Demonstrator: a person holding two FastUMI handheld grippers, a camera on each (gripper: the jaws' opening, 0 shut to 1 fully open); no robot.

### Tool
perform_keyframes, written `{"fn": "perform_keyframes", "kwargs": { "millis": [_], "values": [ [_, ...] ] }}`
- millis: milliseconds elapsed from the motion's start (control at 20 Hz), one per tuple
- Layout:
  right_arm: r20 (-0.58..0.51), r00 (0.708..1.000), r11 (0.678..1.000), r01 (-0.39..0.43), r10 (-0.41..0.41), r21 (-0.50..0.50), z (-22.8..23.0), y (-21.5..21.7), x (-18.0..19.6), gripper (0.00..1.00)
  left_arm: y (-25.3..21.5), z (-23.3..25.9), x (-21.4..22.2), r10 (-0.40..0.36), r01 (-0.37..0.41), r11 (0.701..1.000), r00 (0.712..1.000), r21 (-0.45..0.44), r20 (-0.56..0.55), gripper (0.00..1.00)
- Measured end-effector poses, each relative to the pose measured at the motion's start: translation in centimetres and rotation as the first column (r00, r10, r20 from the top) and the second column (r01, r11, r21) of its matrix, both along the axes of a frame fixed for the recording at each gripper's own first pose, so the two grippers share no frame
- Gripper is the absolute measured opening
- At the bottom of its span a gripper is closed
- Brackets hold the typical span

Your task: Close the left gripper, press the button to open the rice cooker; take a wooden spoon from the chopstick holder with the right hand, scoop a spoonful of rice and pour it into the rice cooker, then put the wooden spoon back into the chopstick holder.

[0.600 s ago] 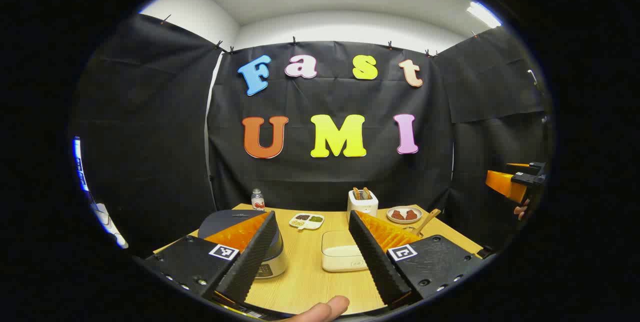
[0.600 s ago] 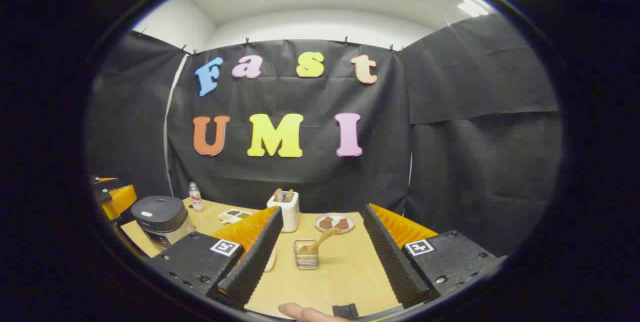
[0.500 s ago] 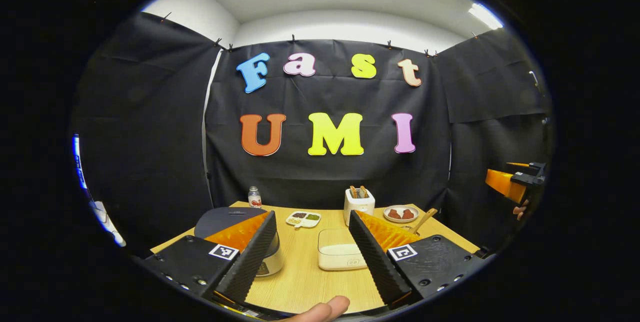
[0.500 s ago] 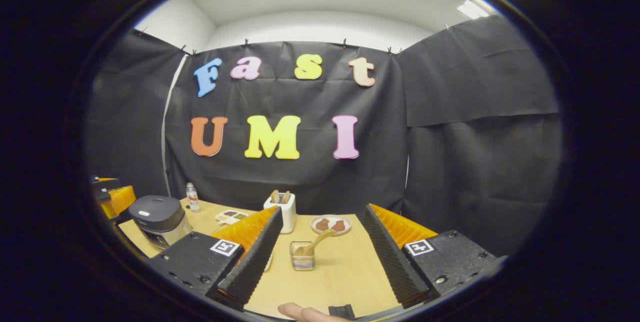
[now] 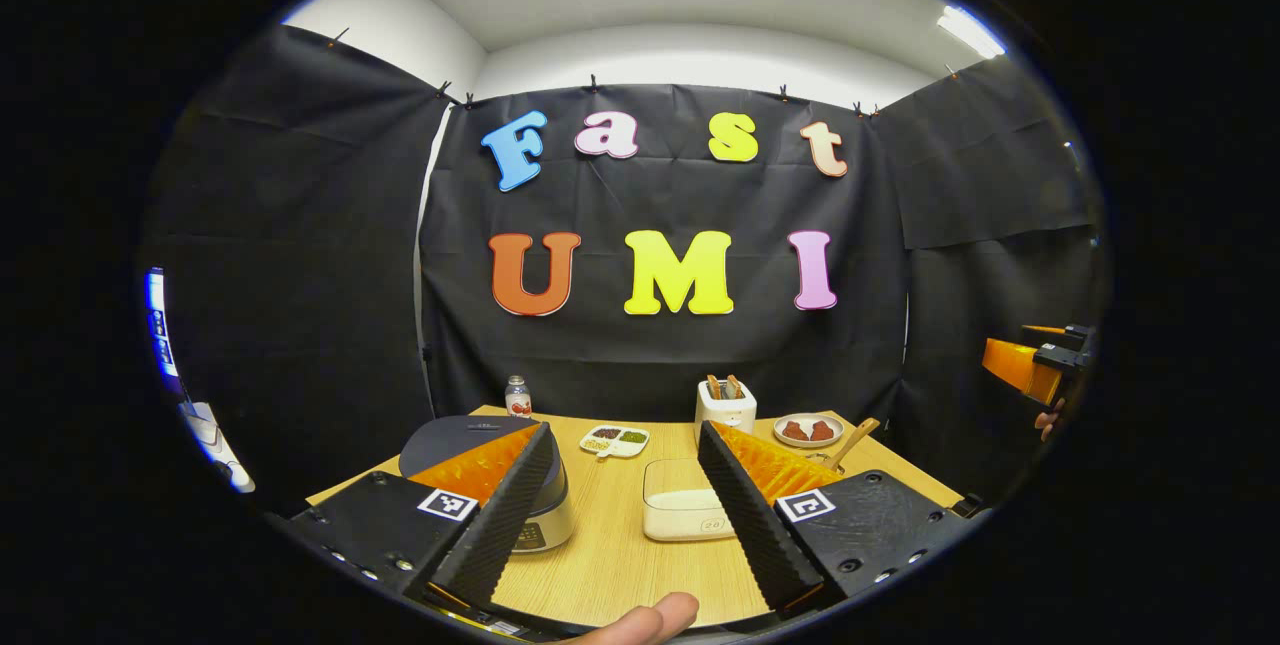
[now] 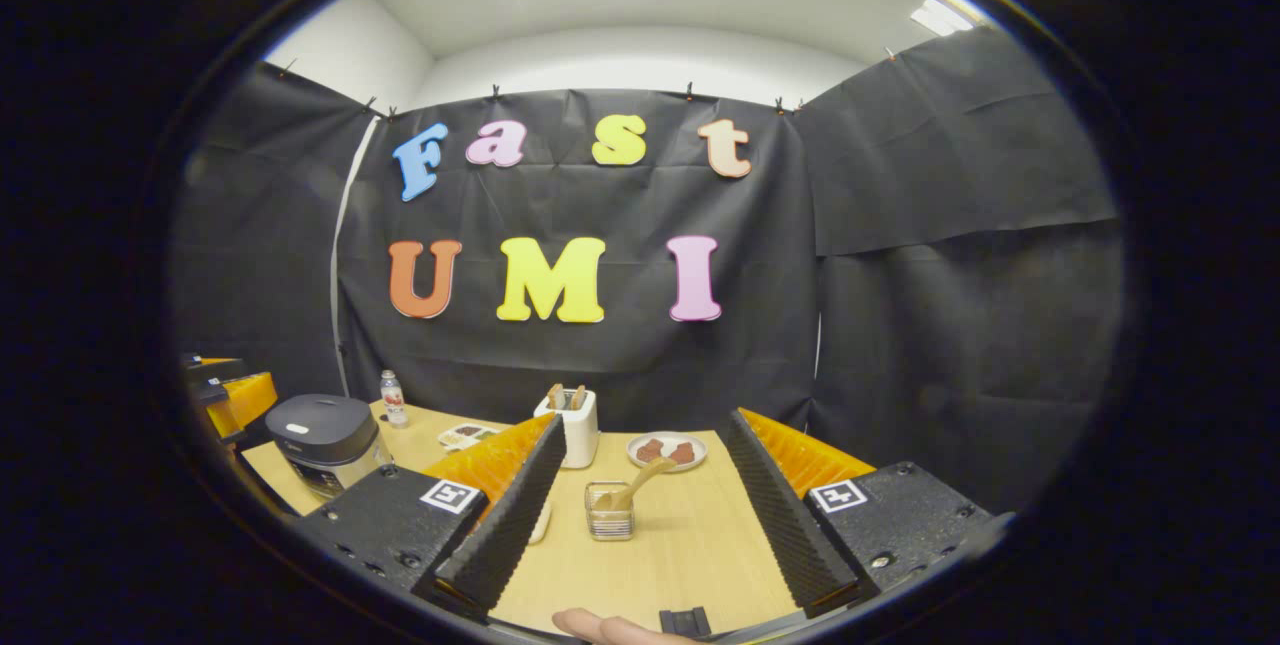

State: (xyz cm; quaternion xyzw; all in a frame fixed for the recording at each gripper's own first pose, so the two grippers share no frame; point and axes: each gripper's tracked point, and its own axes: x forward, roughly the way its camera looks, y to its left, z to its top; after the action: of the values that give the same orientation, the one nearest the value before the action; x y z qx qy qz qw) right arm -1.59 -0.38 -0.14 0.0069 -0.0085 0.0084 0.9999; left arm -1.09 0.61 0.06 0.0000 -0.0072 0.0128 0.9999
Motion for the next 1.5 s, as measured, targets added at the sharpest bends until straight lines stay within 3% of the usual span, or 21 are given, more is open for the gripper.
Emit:
{"fn": "perform_keyframes", "kwargs": {
  "millis": [250, 600, 700, 900, 950, 1050, 1100, 1150, 1200, 1500],
  "values": [
    [-0.001, 1.000, 1.000, -0.009, 0.009, 0.007, -0.5, 0.1, -0.1, 1.00, 1.1, -0.7, 0.3, 0.031, -0.031, 0.999, 0.999, -0.011, -0.010, 0.94],
    [-0.006, 1.000, 1.000, -0.018, 0.018, 0.018, -1.5, 0.1, 0.2, 1.00, 2.0, -1.1, 1.2, 0.011, -0.011, 0.999, 1.000, -0.047, 0.003, 0.91],
    [-0.010, 1.000, 0.999, -0.023, 0.024, 0.025, -1.9, 0.2, 0.4, 1.00, 2.3, -1.6, 1.6, 0.009, -0.009, 0.999, 1.000, -0.042, -0.013, 0.83],
    [-0.013, 0.999, 0.999, -0.031, 0.032, 0.026, -2.9, 0.3, 0.6, 1.00, 4.3, -3.4, 3.2, 0.038, -0.043, 0.998, 0.995, -0.044, -0.095, 0.53],
    [-0.014, 0.999, 0.999, -0.031, 0.032, 0.026, -3.1, 0.2, 0.7, 1.00, 4.7, -4.1, 3.7, 0.036, -0.042, 0.998, 0.991, -0.045, -0.128, 0.39],
    [-0.013, 0.999, 0.999, -0.034, 0.035, 0.027, -3.7, 0.2, 0.8, 1.00, 6.4, -4.9, 4.8, 0.068, -0.073, 0.997, 0.982, -0.027, -0.178, 0.22],
    [-0.011, 0.999, 0.999, -0.038, 0.038, 0.027, -3.9, 0.2, 1.0, 1.00, 7.2, -5.2, 5.4, 0.085, -0.092, 0.995, 0.977, -0.026, -0.197, 0.05],
    [-0.010, 0.999, 0.999, -0.040, 0.040, 0.029, -4.2, 0.0, 1.0, 1.00, 8.1, -5.8, 5.8, 0.103, -0.113, 0.993, 0.969, -0.032, -0.225, 0.11],
    [-0.009, 0.999, 0.999, -0.042, 0.042, 0.031, -4.5, -0.1, 1.2, 1.00, 8.8, -6.4, 6.3, 0.115, -0.125, 0.992, 0.959, -0.025, -0.257, 0.00],
    [-0.033, 0.997, 0.997, -0.066, 0.067, 0.042, -6.6, -0.2, 2.2, 1.00, 14.9, -11.5, 8.8, 0.247, -0.250, 0.967, 0.859, 0.054, -0.449, 0.00]
  ]
}}
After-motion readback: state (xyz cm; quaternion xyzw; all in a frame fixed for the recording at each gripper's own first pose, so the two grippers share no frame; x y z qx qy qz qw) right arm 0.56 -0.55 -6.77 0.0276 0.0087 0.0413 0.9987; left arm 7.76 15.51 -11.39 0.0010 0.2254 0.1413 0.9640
